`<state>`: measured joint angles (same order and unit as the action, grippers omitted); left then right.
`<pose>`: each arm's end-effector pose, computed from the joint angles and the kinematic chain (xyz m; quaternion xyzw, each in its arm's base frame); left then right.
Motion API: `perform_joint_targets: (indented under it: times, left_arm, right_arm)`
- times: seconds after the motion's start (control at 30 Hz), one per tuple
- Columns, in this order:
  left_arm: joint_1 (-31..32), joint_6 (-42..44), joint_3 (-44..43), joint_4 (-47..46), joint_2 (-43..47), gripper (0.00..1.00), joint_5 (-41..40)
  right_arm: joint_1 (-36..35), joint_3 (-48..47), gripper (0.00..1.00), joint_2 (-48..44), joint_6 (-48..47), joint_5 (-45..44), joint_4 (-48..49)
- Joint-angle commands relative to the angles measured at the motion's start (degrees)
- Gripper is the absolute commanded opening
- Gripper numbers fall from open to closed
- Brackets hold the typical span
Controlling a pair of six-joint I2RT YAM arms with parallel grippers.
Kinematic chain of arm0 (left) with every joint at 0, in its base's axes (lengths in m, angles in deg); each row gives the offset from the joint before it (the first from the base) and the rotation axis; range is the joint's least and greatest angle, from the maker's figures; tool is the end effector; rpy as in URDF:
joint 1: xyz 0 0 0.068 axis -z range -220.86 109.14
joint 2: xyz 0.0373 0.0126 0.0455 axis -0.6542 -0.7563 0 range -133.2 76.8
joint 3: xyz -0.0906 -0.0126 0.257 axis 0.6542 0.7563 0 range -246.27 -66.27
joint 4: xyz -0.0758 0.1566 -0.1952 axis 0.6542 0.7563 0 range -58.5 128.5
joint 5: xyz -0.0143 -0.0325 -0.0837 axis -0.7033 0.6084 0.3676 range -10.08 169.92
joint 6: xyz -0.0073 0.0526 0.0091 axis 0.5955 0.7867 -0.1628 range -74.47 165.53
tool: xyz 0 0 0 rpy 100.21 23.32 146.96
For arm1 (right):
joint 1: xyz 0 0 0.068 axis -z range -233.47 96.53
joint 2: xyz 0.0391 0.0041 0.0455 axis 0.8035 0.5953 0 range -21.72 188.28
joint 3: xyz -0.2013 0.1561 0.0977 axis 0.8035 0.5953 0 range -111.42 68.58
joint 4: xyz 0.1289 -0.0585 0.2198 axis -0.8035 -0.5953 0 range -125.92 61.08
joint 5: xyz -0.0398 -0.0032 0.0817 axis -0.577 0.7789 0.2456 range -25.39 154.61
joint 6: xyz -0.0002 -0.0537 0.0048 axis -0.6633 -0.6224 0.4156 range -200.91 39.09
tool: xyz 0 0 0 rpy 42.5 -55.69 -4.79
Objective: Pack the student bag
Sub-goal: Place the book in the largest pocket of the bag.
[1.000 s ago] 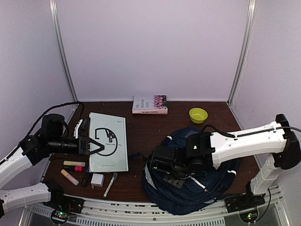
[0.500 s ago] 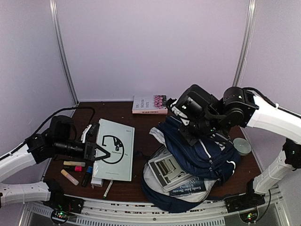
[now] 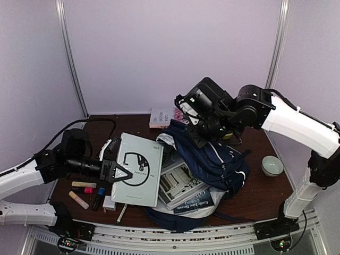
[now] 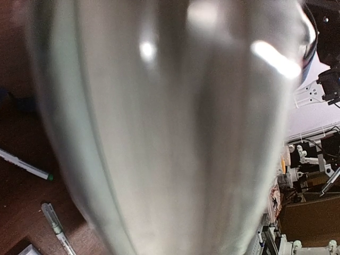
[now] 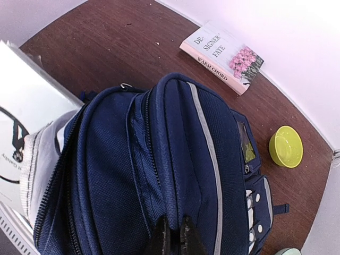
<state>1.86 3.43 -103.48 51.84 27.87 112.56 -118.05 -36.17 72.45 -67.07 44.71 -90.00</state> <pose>0.1242 -0.1407 0.2664 0.1407 0.8389 -0.4950 0.1774 0.1558 0.2994 0.3979 -0.3444 0.8626 0.0844 0.3607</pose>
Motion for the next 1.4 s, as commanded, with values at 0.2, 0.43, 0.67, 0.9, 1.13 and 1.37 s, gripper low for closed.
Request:
perform_joint_targets:
  times: [0.2,0.43,0.67,0.9,1.13,1.37]
  left_arm:
    - [8.6,-1.8,-4.6,-18.2,-12.9,0.00,8.1]
    - [9.1,-5.1,-11.8,-21.8,-24.8,0.00,6.5]
    - [9.6,-14.2,-25.7,-25.2,-39.8,0.00,4.0]
    - [9.6,-23.7,-28.2,-35.0,-46.5,0.54,2.6]
    - [9.7,-17.3,-25.8,-25.2,-39.4,0.97,-0.8]
    - [9.7,-6.4,-25.1,4.8,-24.8,0.98,-22.3]
  right_arm:
    - [3.3,2.1,0.00,-7.1,2.0,2.3,12.9]
    - [3.4,5.1,0.00,-9.3,0.0,9.1,16.6]
    - [3.3,7.6,0.00,-10.9,0.1,12.2,18.2]
    - [3.3,9.7,0.00,-11.7,0.3,13.0,18.8]
    - [3.4,11.2,0.00,-12.6,-0.1,12.7,19.6]
    - [3.4,12.4,0.00,-12.5,0.0,13.6,20.2]
